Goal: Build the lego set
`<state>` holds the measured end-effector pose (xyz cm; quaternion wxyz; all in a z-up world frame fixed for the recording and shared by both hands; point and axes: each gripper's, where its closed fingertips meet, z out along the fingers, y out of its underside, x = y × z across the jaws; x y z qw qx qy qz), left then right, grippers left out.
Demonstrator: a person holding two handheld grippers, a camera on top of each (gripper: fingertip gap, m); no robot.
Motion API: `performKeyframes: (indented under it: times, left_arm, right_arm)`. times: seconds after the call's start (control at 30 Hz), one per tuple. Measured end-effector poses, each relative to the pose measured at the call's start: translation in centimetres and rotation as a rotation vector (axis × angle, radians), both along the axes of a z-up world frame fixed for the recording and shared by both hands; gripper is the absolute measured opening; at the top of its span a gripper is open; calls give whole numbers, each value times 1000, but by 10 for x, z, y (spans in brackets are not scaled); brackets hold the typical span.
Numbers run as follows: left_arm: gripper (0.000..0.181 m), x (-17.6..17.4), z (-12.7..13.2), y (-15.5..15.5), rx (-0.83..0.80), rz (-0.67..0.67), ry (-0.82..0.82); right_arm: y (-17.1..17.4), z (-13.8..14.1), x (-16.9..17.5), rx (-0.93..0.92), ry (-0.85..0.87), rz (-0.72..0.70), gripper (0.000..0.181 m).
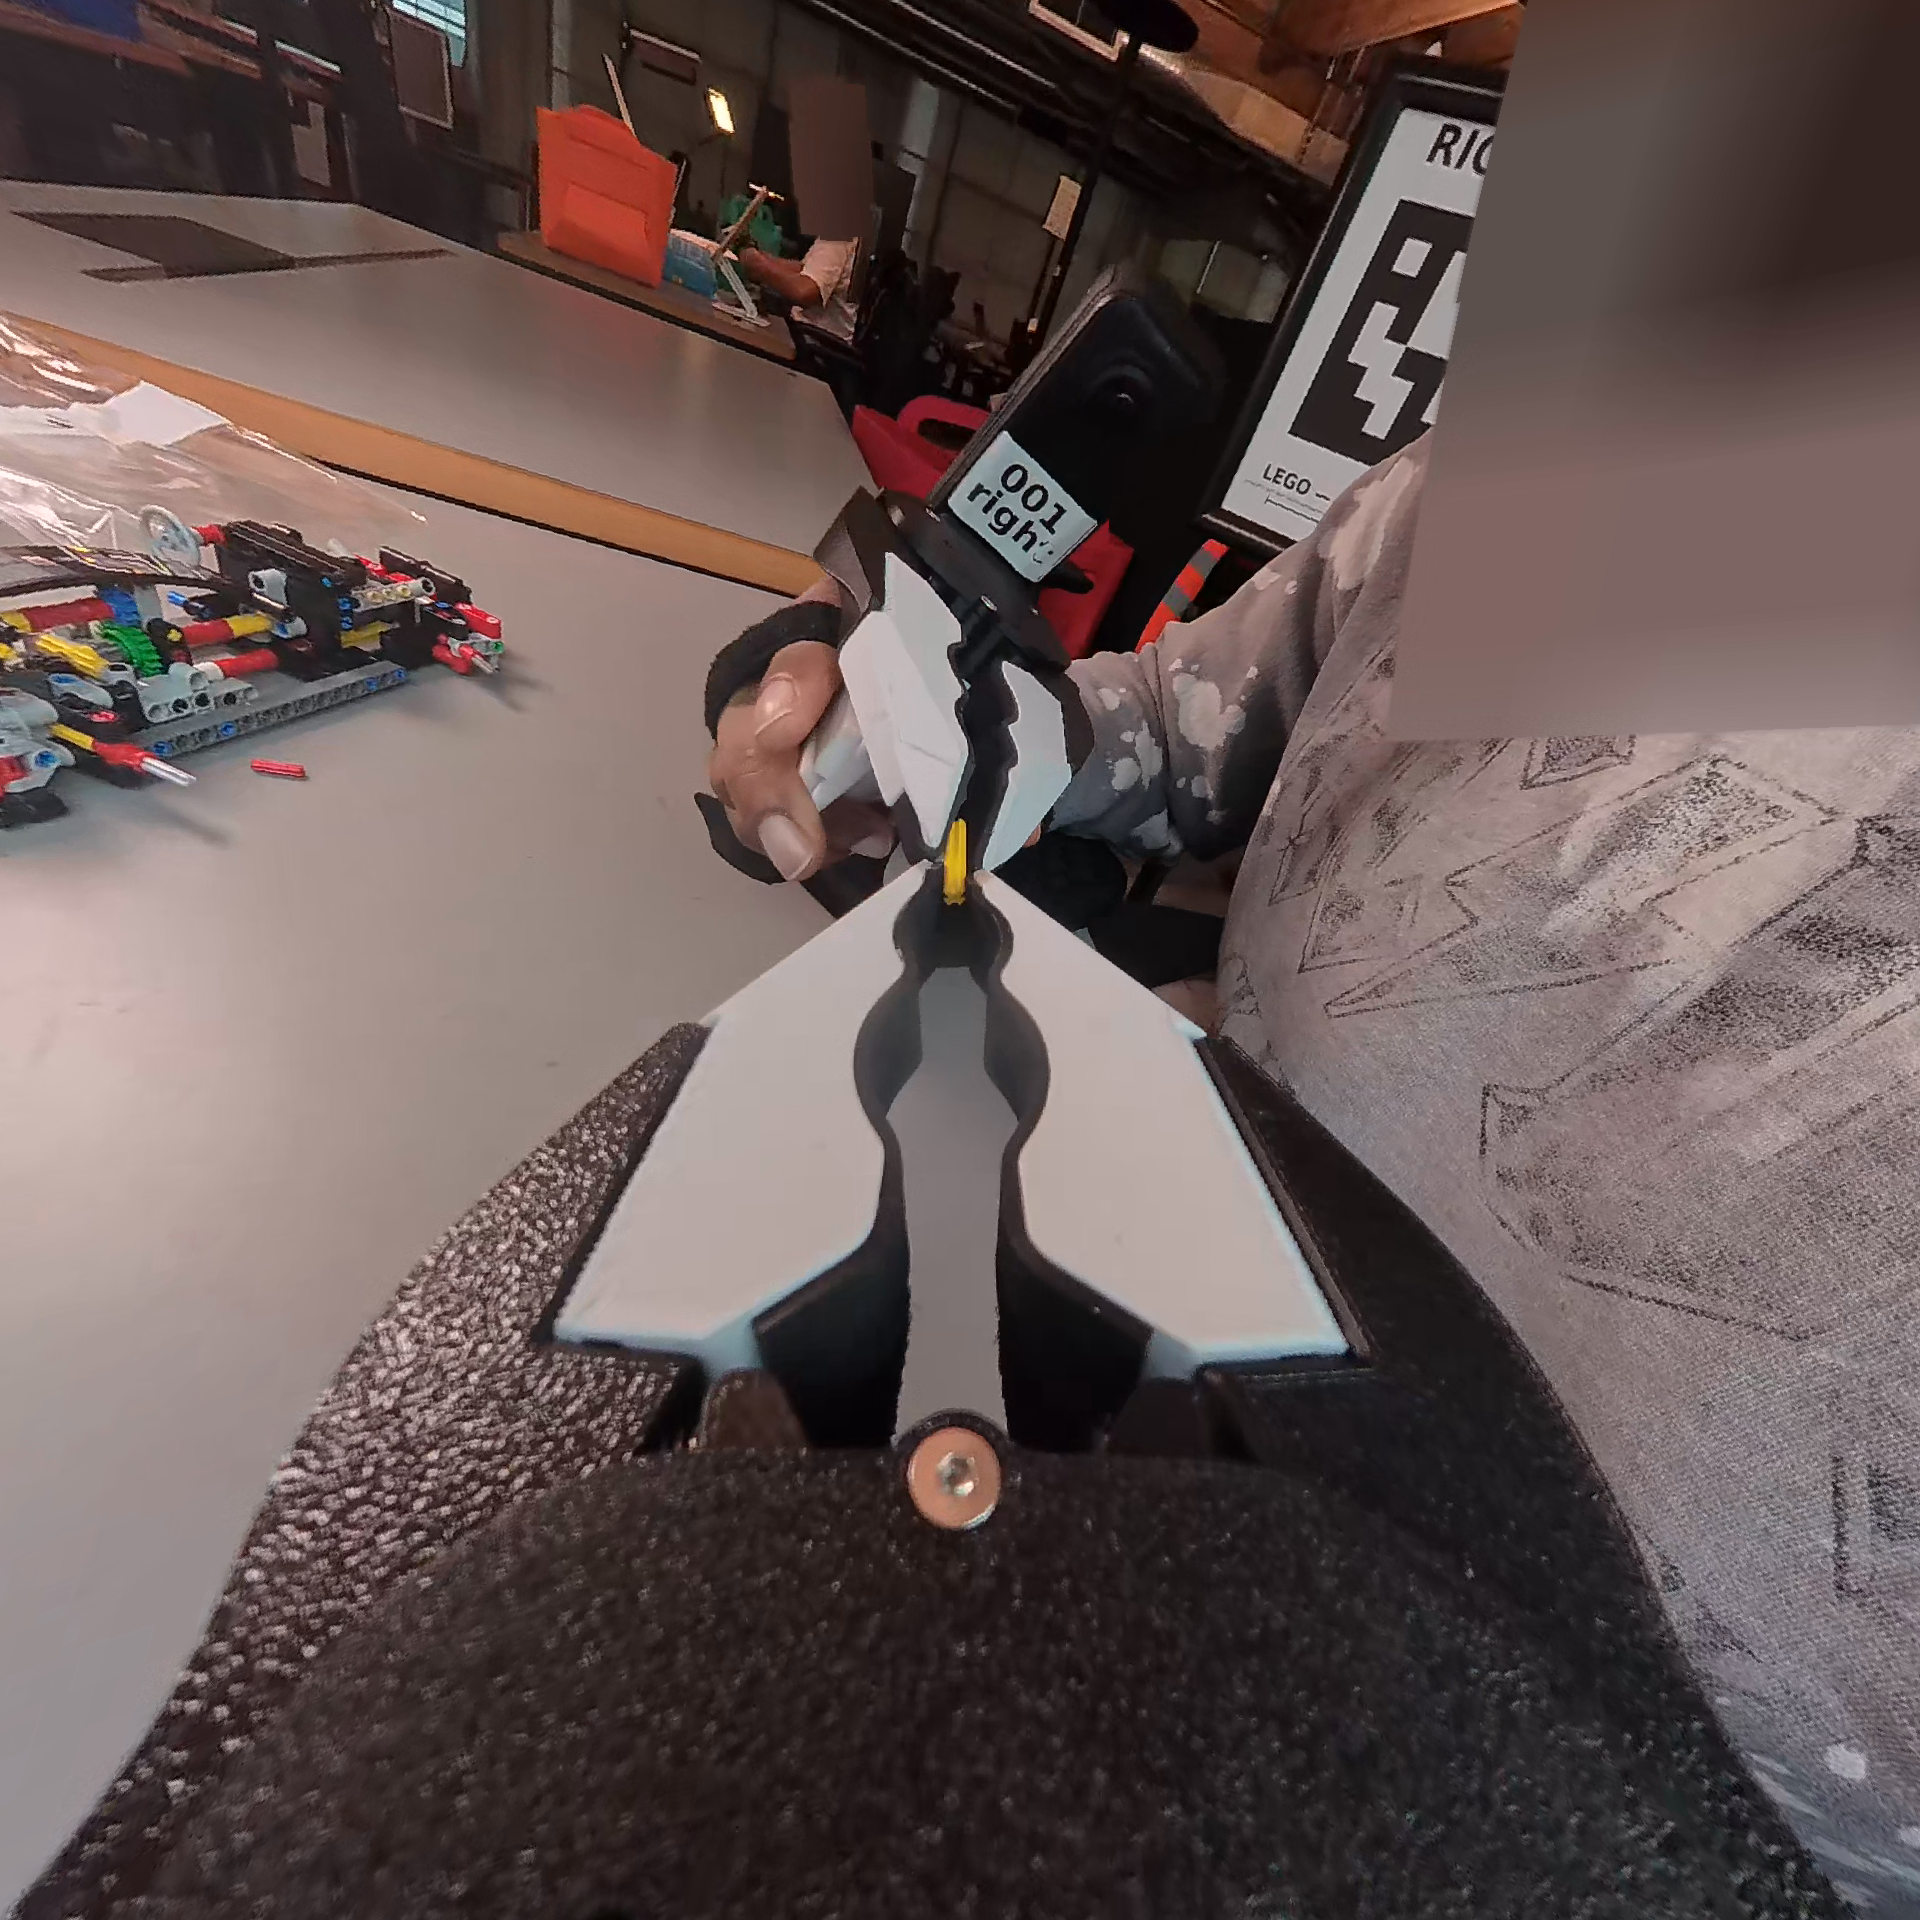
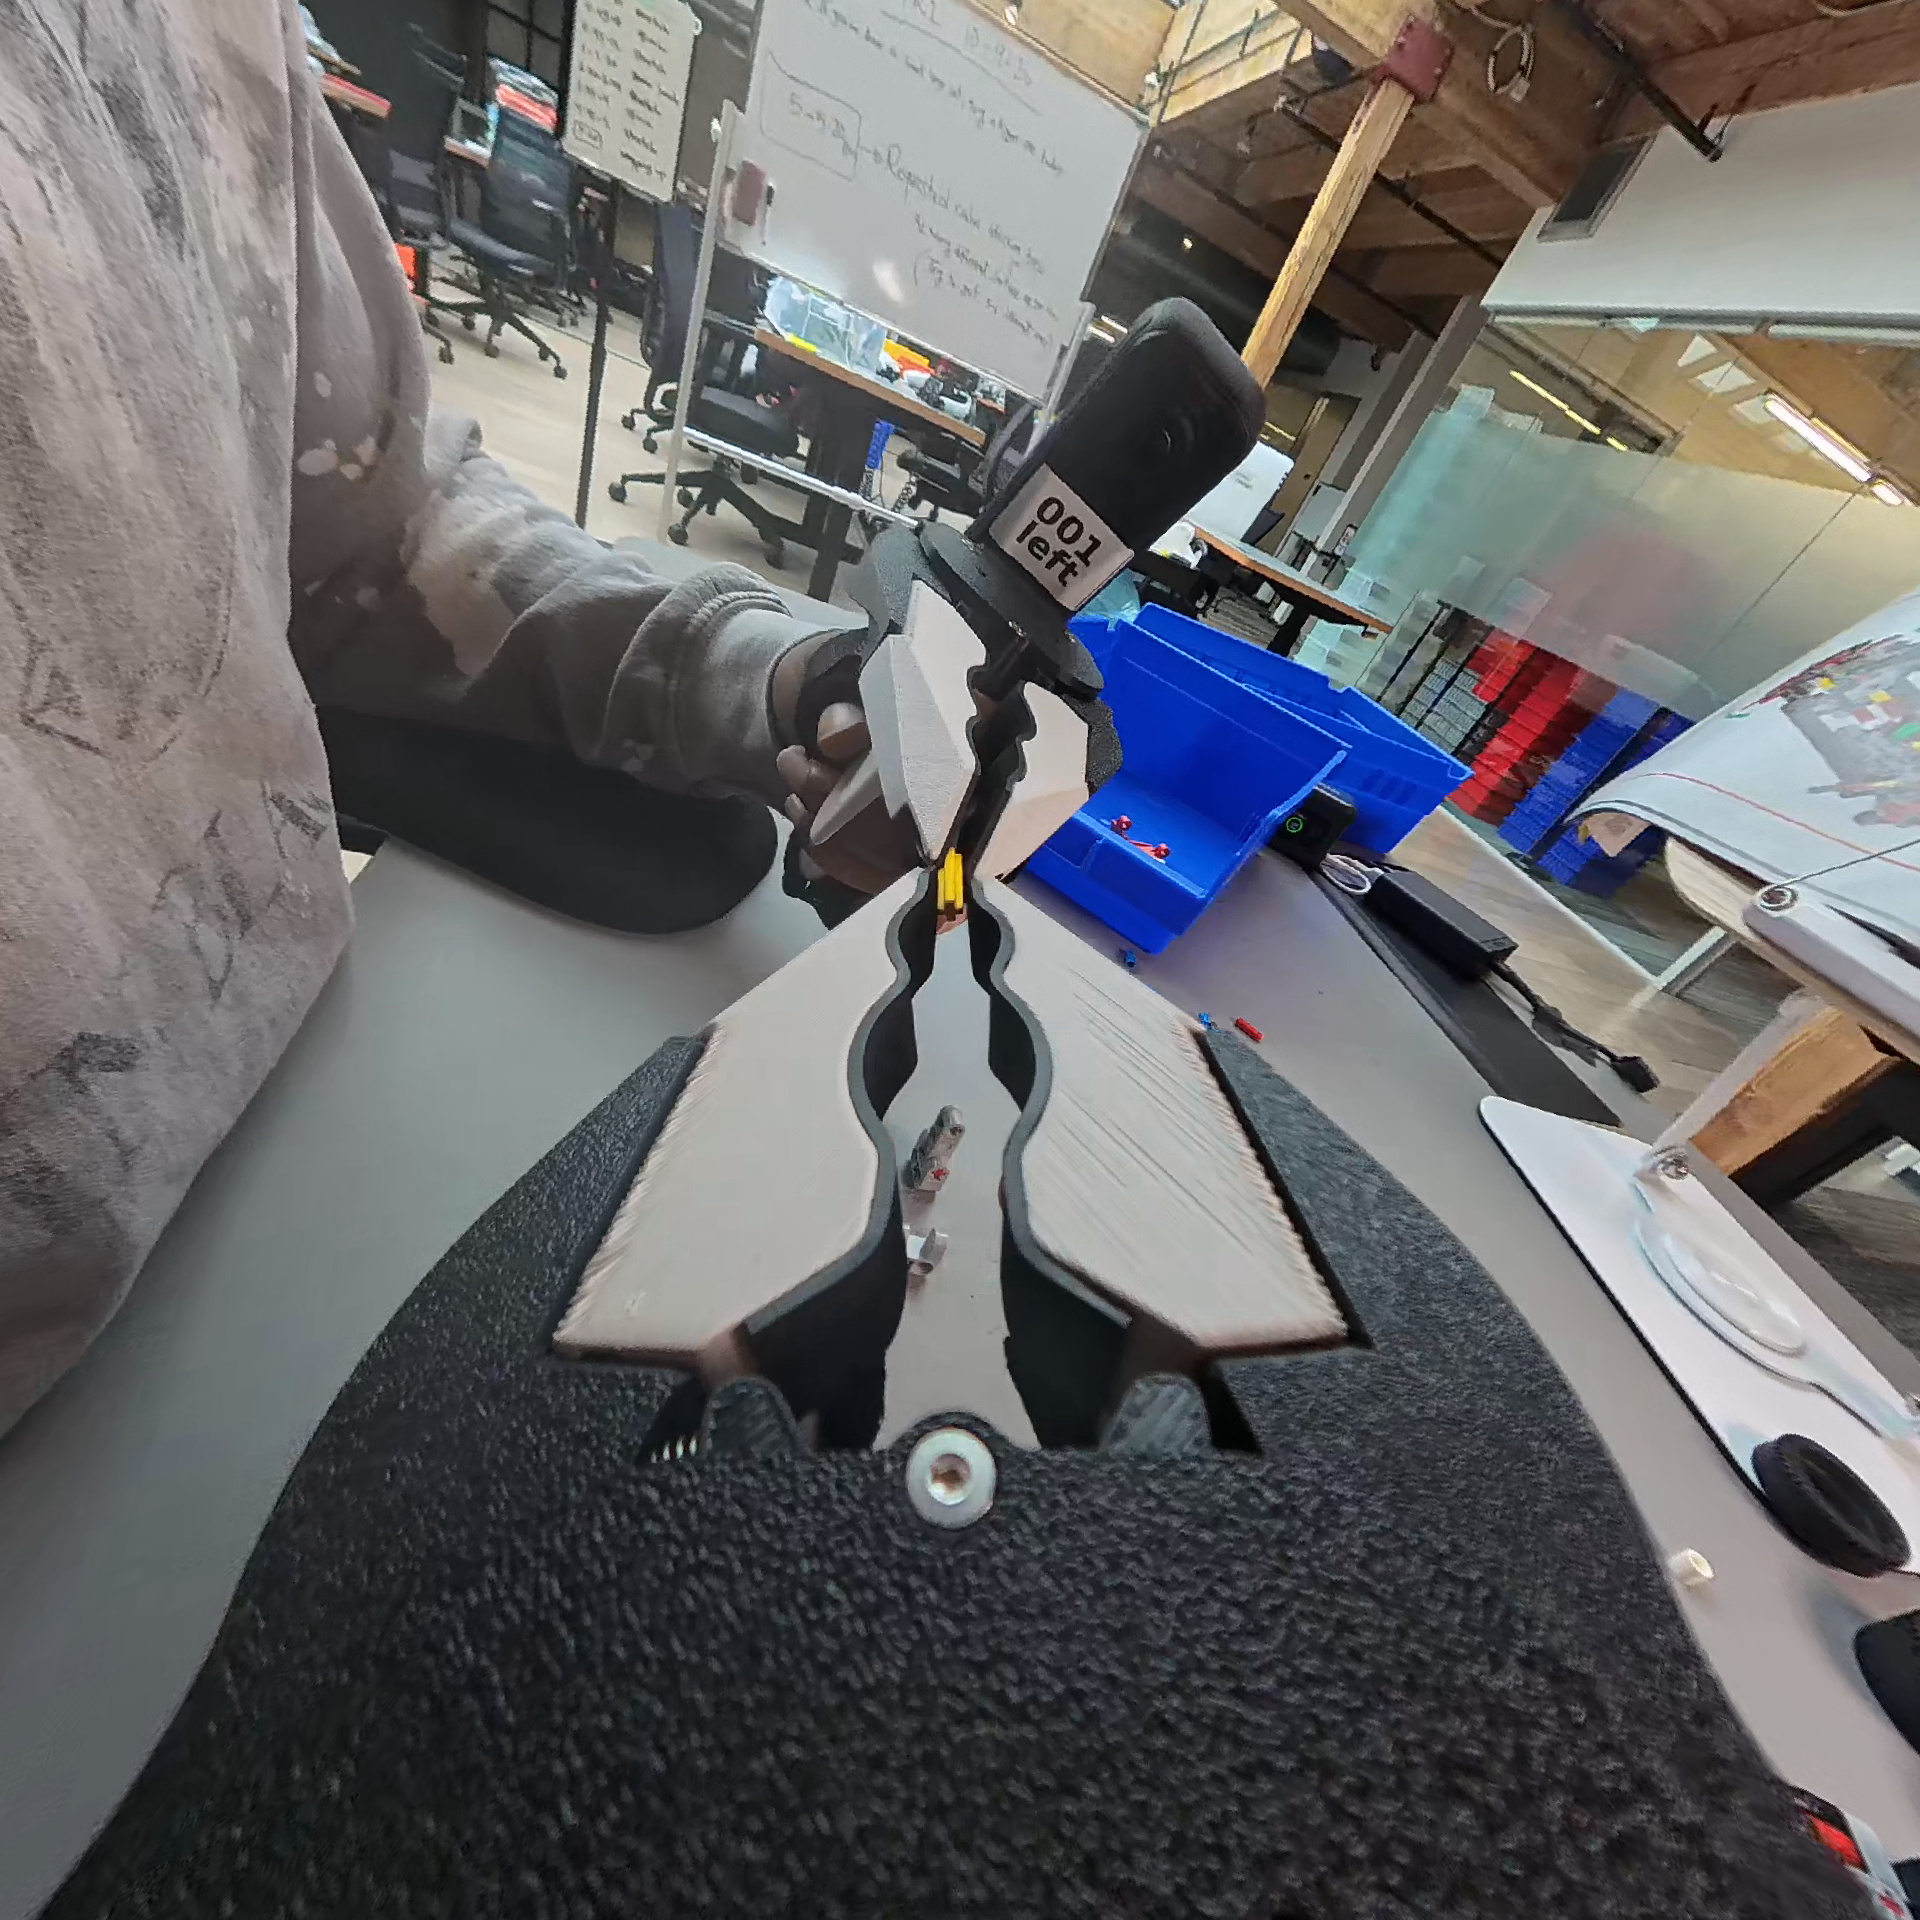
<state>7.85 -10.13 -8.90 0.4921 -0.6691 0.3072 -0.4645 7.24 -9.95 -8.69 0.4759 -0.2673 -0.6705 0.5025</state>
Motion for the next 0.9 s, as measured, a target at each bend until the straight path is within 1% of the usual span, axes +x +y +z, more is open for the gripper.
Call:
performKeyframes:
  times: [0.07, 0.13, 0.37, 0.43, 0.53, 0.6, 0.67, 0.73, 0.77, 0.83, 0.9]
  left_arm:
    - [2, 0, 0, -1, -11, -10, -8]
    - [2, 0, 0, -1, -16, -14, -13]
    - [2, 1, -1, -5, -53, -48, -27]
    - [2, 0, -2, -5, -62, -50, -31]
    - [2, -4, -4, 0, -43, -6, 4]
    - [13, -13, -4, 5, -32, 48, 29]
    - [25, -31, -7, 13, -18, 134, 88]
    - [28, -51, -21, 20, -23, 226, 189]
    - [31, -59, -33, 20, -50, 248, 249]
    - [35, -68, -67, 20, -123, 269, 380]
    - [35, -69, -99, 18, -192, 264, 498]
  right_arm:
    - [0, 1, 0, 5, 6, -4, 6]
    - [-2, 0, 1, 12, 6, 4, 3]
    - [-6, -1, 1, 55, 17, 5, 2]
    - [-6, -2, 1, 39, 1, 14, 1]
    - [-1, -4, -2, -33, -49, 17, 1]
    - [1, -7, -2, -101, -96, 32, 1]
    - [11, -10, -4, -135, -124, 3, 1]
    - [22, -18, -6, -155, -166, -32, 1]
    - [27, -22, -7, -164, -185, -48, 1]
    - [34, -28, -7, -181, -222, -63, 1]
    - [37, -33, -9, -180, -241, -73, 1]
